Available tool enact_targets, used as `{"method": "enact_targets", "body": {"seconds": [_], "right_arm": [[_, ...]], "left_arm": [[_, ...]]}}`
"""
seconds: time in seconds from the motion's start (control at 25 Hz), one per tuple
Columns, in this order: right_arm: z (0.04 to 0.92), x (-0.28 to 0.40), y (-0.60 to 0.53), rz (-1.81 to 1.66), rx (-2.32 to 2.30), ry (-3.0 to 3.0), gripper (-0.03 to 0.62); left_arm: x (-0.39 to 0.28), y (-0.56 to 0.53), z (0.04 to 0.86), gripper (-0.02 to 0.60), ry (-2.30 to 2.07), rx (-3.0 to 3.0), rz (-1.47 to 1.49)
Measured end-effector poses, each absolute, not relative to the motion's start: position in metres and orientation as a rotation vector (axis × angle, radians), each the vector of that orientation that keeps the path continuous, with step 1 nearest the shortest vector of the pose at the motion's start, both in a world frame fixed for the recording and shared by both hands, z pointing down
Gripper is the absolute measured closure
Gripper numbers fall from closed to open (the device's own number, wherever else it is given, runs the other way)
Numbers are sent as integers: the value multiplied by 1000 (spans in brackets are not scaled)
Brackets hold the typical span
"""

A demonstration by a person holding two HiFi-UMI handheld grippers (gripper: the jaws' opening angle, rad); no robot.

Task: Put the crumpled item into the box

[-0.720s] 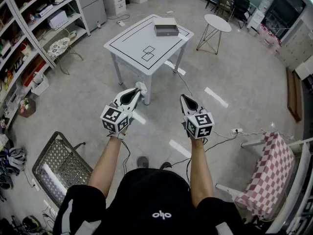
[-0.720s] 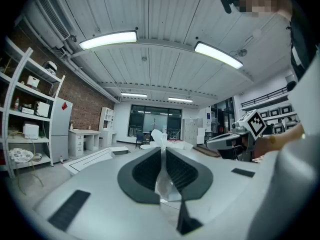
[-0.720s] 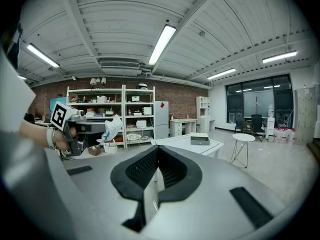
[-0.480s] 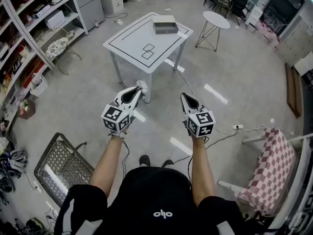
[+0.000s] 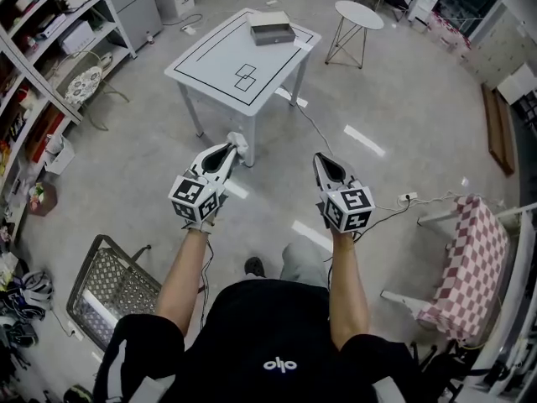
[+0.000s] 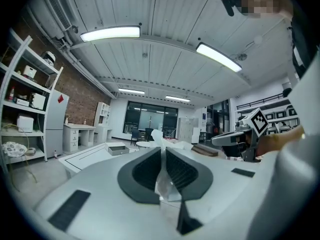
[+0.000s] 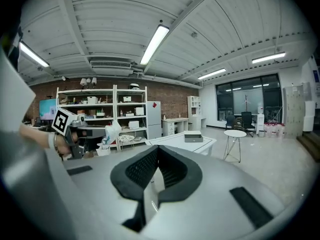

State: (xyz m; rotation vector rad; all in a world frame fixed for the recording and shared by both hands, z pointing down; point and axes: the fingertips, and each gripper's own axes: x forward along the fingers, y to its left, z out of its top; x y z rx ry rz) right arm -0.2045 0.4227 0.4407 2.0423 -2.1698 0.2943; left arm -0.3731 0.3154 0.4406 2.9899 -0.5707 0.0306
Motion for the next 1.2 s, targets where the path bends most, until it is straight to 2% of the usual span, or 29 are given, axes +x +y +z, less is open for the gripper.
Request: {"method": "enact_targets", "body": {"seconds": [0.44, 0.96, 1.2], "right_arm": [[452, -153, 364, 288, 2020, -2180, 585], [455, 9, 264, 347, 1966, -2283, 585], [466, 59, 232, 364, 1910, -2321, 585]], "left_arm": [[-328, 262, 453, 551, -601, 2990, 71], [-183, 168, 443, 551, -736, 2985, 158], [-132, 138, 446, 551, -791, 2978, 167]]}}
